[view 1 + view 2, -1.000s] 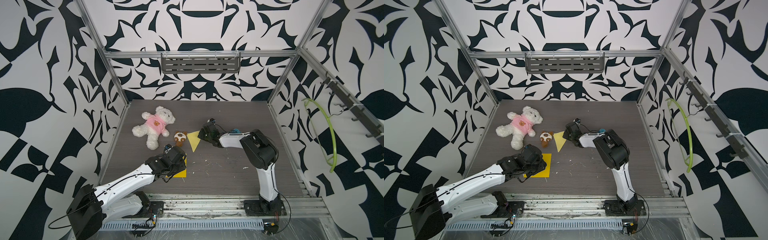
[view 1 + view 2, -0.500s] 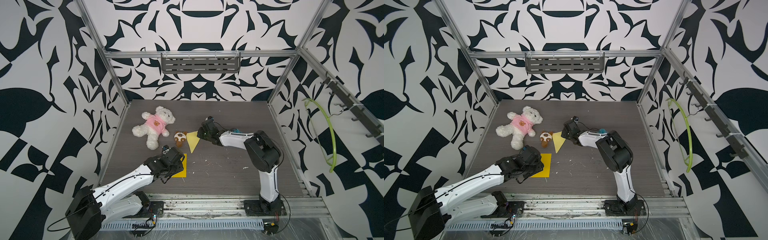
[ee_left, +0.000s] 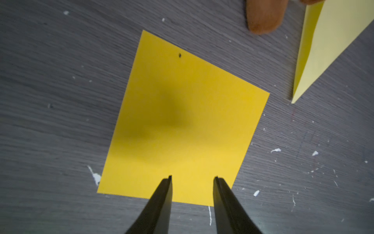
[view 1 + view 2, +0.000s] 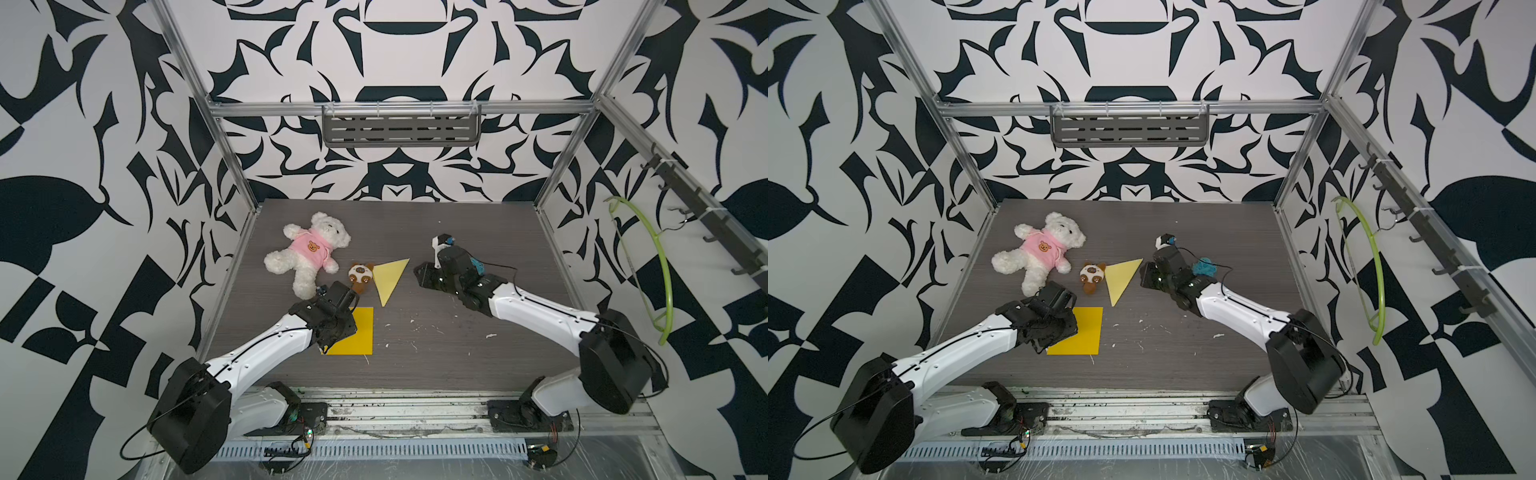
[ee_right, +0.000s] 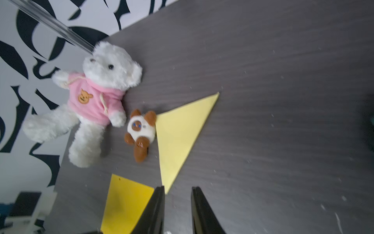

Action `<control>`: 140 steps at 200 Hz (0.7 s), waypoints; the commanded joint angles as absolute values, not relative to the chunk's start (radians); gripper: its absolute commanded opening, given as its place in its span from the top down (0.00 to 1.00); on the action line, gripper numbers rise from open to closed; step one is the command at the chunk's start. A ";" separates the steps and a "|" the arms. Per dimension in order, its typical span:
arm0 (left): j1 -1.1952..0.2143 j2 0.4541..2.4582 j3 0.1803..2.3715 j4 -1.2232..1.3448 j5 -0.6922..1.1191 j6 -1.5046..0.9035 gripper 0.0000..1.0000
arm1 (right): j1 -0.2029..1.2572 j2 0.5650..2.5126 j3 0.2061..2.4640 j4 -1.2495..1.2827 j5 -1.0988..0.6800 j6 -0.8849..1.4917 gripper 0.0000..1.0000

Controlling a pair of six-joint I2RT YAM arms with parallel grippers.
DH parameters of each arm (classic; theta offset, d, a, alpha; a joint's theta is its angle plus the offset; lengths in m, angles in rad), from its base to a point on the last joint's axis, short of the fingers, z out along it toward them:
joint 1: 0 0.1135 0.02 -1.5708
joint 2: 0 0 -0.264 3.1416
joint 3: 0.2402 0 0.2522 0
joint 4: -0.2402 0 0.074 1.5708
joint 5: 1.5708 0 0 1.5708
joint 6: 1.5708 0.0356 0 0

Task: Fold the square paper diagonally
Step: Move the paper to the center of the board.

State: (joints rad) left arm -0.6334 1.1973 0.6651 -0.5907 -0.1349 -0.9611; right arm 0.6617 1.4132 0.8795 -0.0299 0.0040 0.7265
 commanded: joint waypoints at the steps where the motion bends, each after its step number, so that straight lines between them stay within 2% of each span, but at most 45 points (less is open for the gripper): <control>1: -0.624 1.235 0.677 -0.632 -0.145 -0.922 0.66 | 0.680 1.295 0.810 -0.092 0.007 0.704 0.71; 17: -0.624 1.265 0.681 -0.638 -0.162 -0.920 0.71 | 0.693 1.226 0.752 -0.113 0.008 0.709 0.70; 100: -0.630 1.413 0.649 -0.522 -0.089 -0.919 0.75 | 0.723 1.057 0.575 -0.167 -0.007 0.772 0.67; 140: -0.760 1.466 0.665 -0.521 -0.100 -0.997 0.76 | 0.726 1.038 0.555 -0.180 -0.005 0.776 0.67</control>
